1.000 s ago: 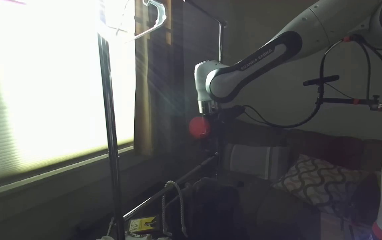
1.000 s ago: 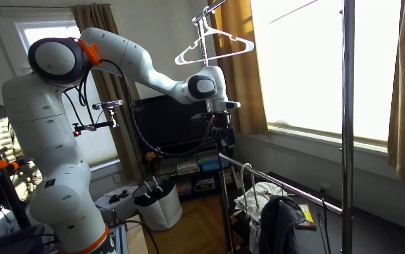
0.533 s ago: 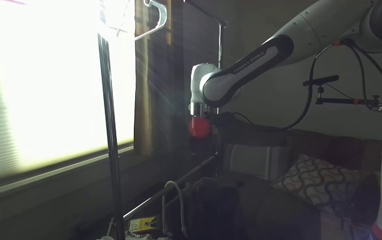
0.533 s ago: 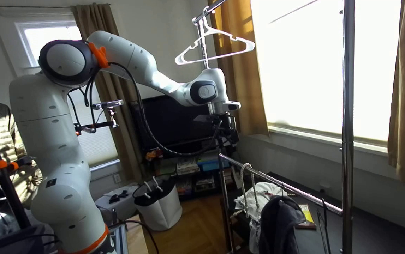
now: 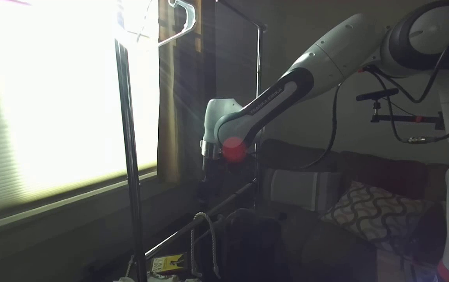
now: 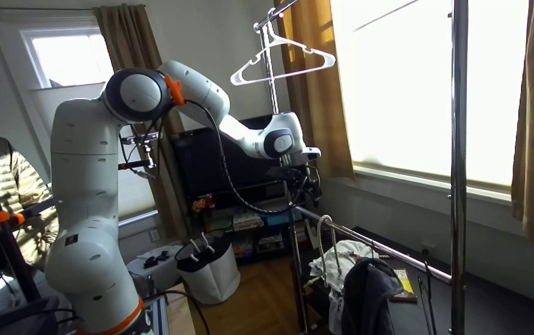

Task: Hang the rope on the coat hanger

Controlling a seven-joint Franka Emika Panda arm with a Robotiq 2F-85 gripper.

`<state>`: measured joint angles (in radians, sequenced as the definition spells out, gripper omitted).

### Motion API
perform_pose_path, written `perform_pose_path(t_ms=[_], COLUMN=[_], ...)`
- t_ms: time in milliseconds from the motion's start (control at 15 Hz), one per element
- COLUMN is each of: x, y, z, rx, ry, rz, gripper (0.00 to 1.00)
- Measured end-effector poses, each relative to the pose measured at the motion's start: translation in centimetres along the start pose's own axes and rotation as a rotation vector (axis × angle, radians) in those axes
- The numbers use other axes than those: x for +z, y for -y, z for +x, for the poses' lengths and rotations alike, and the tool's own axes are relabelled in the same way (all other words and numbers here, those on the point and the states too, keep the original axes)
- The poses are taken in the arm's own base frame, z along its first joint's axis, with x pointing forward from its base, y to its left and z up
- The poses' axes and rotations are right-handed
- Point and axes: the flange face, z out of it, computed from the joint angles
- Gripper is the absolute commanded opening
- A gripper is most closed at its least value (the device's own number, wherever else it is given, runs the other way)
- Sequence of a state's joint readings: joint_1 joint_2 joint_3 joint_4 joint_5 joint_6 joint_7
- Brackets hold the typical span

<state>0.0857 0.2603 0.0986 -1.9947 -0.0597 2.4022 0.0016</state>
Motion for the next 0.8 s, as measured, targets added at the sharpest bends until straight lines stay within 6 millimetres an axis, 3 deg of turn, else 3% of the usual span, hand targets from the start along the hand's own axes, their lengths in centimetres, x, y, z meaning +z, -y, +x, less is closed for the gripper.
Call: perform_pose_path(t_ms=[333,600,800], x=[3.1,5.5,7.3], y=[-1.3,-3.5,-4.4], z=[3.1,4.7,5.3], rx=[0.058,0.091,0.109], ry=[-0.003,0.009,0.033], rz=[-0.010,-0.023,-0.026], gripper=[0.96,0.70,0.60])
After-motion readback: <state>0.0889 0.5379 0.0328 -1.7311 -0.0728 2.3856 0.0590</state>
